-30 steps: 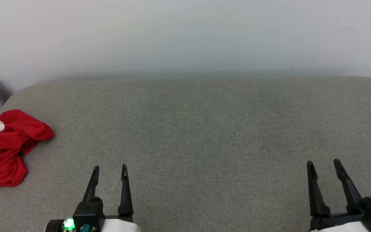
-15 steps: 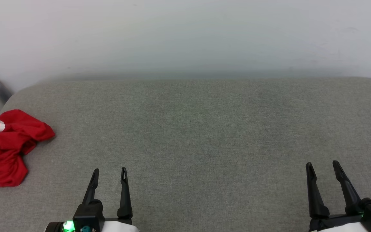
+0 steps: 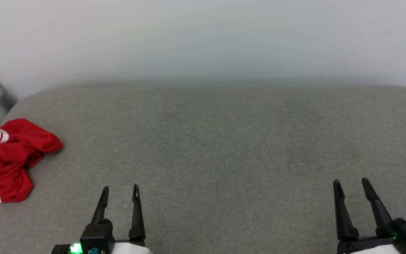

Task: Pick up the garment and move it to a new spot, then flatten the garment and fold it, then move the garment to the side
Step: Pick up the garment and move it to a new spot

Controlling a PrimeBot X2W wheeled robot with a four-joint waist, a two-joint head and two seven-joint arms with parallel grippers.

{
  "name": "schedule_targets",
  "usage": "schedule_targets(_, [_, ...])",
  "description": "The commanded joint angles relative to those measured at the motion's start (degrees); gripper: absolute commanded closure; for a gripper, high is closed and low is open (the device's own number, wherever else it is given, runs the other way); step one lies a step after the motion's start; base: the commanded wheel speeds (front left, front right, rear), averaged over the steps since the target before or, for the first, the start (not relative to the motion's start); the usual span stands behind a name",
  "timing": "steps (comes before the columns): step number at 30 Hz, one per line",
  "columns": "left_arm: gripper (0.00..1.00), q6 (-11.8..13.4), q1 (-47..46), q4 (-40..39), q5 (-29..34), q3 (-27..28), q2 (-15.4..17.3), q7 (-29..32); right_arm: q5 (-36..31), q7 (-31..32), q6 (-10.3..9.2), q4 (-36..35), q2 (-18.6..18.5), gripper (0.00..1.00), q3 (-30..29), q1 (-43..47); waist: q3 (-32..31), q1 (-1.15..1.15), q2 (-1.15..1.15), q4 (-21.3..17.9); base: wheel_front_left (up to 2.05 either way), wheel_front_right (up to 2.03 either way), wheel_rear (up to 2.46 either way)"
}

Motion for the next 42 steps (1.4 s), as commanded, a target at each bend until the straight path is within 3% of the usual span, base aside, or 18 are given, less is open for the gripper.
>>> schedule_targets(1, [0.0,0.2,0.1,0.1,-0.1,0.0,-0.1,-0.2,0.4,-0.1,-0.02,-0.1,0.1,0.0,0.1,0.7,0.0,0.0,0.0,0.2,0.0,0.0,0.0])
schedule_targets(11, [0.0,0.9,-0.6,0.4,0.2,0.3,-0.1,-0.2,0.1,-0.1,-0.02,-0.6,0.1,0.0,0.1,1.1,0.1,0.0,0.0,4.3,0.0,0.0,0.0])
schedule_targets(34, [0.0,2.3,0.2,0.0,-1.0,2.6,-0.1,-0.2,-0.3,-0.1,-0.02,-1.2,0.1,0.0,0.9,2.2,0.7,0.0,0.0,24.1,0.0,0.0,0.0])
schedule_targets(42, [0.0,2.8,1.1,-0.6,-1.5,3.1,-0.1,-0.2,-0.7,-0.1,-0.03,-1.1,0.1,0.0,1.4,2.0,0.7,0.0,0.0,27.2,0.0,0.0,0.0])
